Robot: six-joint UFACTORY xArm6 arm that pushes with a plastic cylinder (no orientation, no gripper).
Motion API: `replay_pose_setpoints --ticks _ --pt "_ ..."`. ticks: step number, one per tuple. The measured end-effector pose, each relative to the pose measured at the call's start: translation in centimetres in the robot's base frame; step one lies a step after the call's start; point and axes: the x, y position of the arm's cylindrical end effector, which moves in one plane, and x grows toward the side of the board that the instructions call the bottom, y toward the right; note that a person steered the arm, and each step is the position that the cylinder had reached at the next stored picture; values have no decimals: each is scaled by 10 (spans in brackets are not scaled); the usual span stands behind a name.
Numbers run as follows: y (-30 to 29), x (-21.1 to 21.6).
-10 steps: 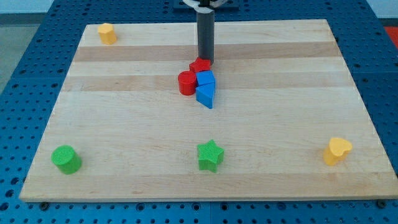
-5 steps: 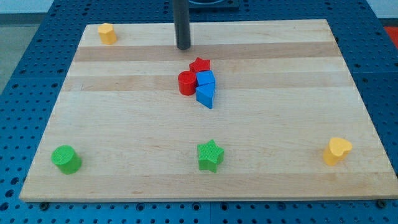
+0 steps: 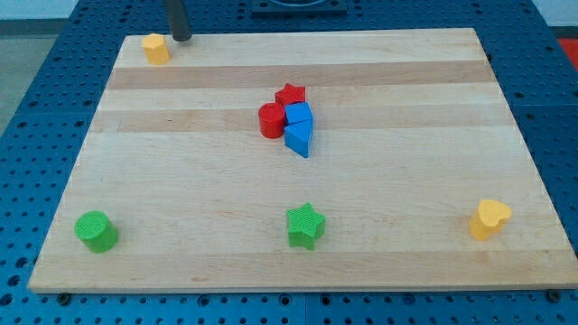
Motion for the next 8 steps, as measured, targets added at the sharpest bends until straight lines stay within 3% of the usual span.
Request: replay_pose_setpoints --ticks 4,8 --pt "-61 4" --pt "23 51"
